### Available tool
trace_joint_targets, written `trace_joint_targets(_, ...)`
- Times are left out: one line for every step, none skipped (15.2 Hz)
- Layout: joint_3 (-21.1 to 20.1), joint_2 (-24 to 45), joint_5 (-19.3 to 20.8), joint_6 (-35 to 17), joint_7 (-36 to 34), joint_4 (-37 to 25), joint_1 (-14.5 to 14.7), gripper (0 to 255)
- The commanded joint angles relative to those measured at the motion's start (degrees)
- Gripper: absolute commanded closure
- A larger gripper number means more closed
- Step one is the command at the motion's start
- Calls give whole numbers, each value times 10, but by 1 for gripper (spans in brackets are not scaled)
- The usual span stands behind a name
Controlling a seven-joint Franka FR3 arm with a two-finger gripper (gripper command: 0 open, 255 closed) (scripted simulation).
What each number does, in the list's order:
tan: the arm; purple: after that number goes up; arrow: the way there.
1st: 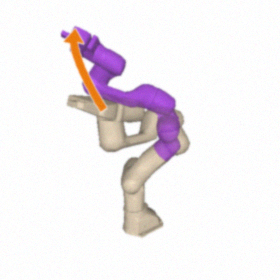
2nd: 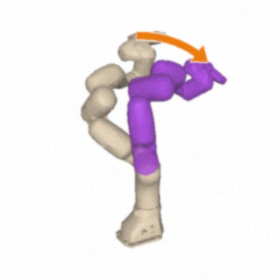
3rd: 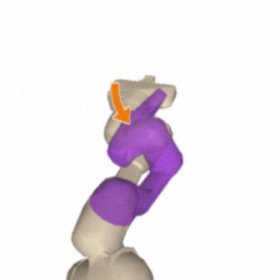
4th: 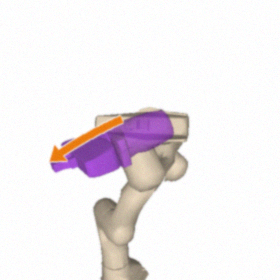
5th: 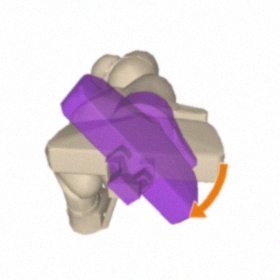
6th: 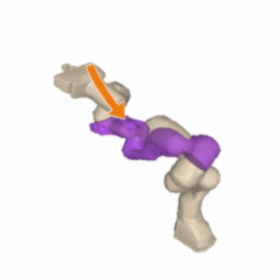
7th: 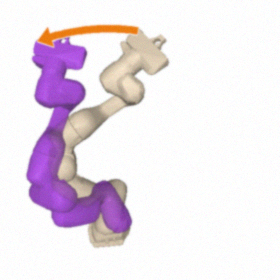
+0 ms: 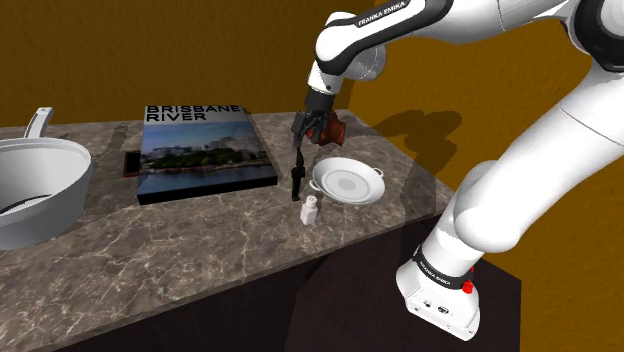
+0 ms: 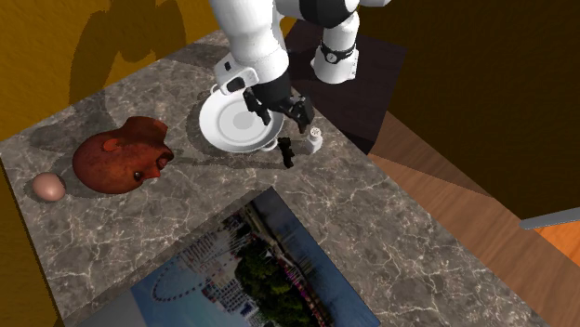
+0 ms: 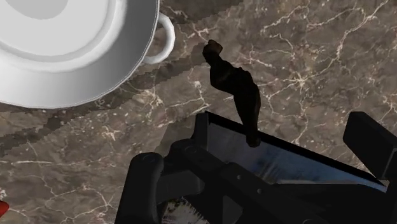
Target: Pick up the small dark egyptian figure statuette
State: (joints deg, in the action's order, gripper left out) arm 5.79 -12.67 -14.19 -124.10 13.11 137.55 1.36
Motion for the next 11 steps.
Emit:
trace_joint_targets(2, 13, -7, -14, 5, 2, 1, 0)
trace_joint_targets(2, 17, -9, -22, 8, 6, 1, 0)
trace_joint_targets(2, 21, -11, -30, 10, 10, 2, 0)
trace_joint_targets(2, 26, -13, -38, 13, 14, 2, 0)
trace_joint_targets(2, 30, -16, -46, 16, 17, 3, 0)
trace_joint_targets(2, 35, -18, -54, 19, 21, 3, 0)
trace_joint_targets(2, 43, -22, -66, 24, 26, 4, 0)
trace_joint_targets(2, 43, -22, -66, 24, 26, 4, 0)
trace_joint_targets(2, 43, -22, -66, 24, 26, 4, 0)
trace_joint_targets(2, 43, -23, -67, 24, 26, 4, 255)
trace_joint_targets(2, 43, -23, -67, 24, 26, 5, 255)
